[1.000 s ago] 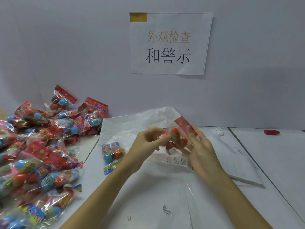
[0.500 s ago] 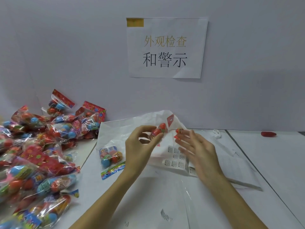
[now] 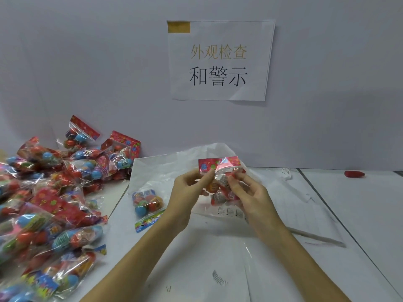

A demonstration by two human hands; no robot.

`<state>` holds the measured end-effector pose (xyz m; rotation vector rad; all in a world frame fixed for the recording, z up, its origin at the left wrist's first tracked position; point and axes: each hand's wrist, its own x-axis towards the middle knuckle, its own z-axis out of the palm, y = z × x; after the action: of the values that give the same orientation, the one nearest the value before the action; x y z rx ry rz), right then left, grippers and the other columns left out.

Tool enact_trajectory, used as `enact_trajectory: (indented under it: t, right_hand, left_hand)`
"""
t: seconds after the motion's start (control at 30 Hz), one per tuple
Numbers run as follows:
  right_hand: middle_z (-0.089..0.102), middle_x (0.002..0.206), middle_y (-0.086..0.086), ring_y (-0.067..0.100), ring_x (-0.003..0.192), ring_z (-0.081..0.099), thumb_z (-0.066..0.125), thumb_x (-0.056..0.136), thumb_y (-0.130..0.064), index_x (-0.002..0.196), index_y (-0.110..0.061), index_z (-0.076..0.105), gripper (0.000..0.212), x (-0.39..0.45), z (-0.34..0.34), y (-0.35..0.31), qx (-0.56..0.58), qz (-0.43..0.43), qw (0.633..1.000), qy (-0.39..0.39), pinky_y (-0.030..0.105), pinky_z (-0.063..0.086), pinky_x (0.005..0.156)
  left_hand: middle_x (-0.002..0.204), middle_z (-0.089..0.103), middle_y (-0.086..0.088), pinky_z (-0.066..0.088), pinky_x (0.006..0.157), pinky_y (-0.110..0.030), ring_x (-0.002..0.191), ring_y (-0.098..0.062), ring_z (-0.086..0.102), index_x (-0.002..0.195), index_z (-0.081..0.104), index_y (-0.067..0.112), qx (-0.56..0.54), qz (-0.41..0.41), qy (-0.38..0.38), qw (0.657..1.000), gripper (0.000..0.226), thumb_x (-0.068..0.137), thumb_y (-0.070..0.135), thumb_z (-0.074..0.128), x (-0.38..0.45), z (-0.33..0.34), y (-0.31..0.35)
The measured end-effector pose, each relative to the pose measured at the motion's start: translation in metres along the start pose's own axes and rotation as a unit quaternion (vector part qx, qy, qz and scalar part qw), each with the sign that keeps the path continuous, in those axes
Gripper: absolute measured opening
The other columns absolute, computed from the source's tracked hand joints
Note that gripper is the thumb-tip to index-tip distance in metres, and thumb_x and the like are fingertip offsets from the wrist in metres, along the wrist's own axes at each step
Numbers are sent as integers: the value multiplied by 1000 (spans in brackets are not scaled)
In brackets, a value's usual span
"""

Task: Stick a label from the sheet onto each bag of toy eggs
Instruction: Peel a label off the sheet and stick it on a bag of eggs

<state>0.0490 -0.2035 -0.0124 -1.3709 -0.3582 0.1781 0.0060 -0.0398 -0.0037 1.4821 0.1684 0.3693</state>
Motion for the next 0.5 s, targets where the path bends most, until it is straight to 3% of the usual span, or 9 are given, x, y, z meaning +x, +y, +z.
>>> enact_trajectory:
  t: [0.13, 0.2, 0.27, 0.3, 0.33, 0.37, 0.4, 0.43, 0.5]
  right_hand:
    - [80, 106, 9, 25, 96, 78, 75, 88, -37, 120, -14, 73, 40, -4, -3, 0, -5, 43, 998, -48, 28, 62, 81]
    - [79, 111, 14, 27, 104, 77, 70, 95, -32, 120, -5, 75, 37, -5, -5, -1, 12, 89, 993, -81, 32, 62, 91]
    - [75, 120, 21, 28, 111, 74, 66, 98, -30, 121, -1, 75, 38, -3, -14, -12, 111, 131, 982, -80, 31, 61, 94]
    - [73, 124, 22, 26, 109, 75, 65, 99, -31, 125, -3, 73, 39, -2, -23, -22, 219, 143, 962, -78, 29, 62, 90]
    - [74, 125, 18, 22, 103, 76, 63, 102, -34, 132, -7, 70, 41, -1, -33, -33, 360, 141, 916, -103, 28, 64, 84]
    - [76, 120, 13, 19, 95, 77, 59, 106, -37, 138, -12, 66, 42, -2, -43, -42, 504, 124, 842, -151, 28, 64, 80]
    - [79, 113, 10, 20, 88, 77, 54, 108, -40, 139, -14, 65, 42, -5, -49, -48, 609, 102, 758, -209, 29, 63, 77]
    - [80, 106, 11, 23, 82, 77, 49, 110, -43, 134, -13, 68, 43, -8, -52, -52, 657, 91, 705, -250, 29, 62, 73]
    - [80, 97, 11, 25, 70, 75, 45, 109, -49, 121, -7, 74, 52, -9, -55, -47, 657, 105, 694, -275, 26, 56, 64]
  left_hand:
    - [100, 78, -15, 57, 90, -46, 97, -32, 72, 101, 80, 14, -66, -43, 39, 996, 19, 98, 30, 70, 2, -7, 2]
    - [97, 77, -11, 59, 85, -42, 92, -27, 72, 100, 76, 16, 17, -25, 59, 998, 29, 103, 41, 61, 3, -6, 2]
    - [106, 73, -6, 56, 78, -33, 91, -19, 67, 109, 69, 17, 159, 20, 88, 983, 41, 107, 50, 44, 5, -10, 4]
    - [116, 69, -4, 53, 80, -33, 97, -18, 64, 118, 64, 16, 309, 55, 103, 944, 44, 109, 51, 38, 6, -16, 5]
    - [127, 63, -3, 50, 85, -35, 106, -20, 60, 128, 58, 17, 510, 83, 118, 848, 45, 110, 51, 35, 6, -23, 7]
    - [135, 55, -3, 49, 90, -41, 117, -25, 54, 136, 52, 19, 665, 77, 118, 734, 45, 110, 51, 36, 6, -31, 9]
    - [142, 48, -6, 46, 96, -49, 126, -30, 48, 141, 48, 20, 748, 24, 103, 655, 47, 109, 52, 38, 5, -38, 12]
    - [144, 44, -8, 44, 100, -57, 130, -34, 43, 143, 47, 20, 779, -54, 85, 619, 50, 107, 55, 39, 3, -42, 16]
    - [143, 41, -14, 44, 99, -66, 131, -40, 41, 144, 45, 18, 768, -155, 74, 617, 56, 106, 59, 37, 1, -48, 16]
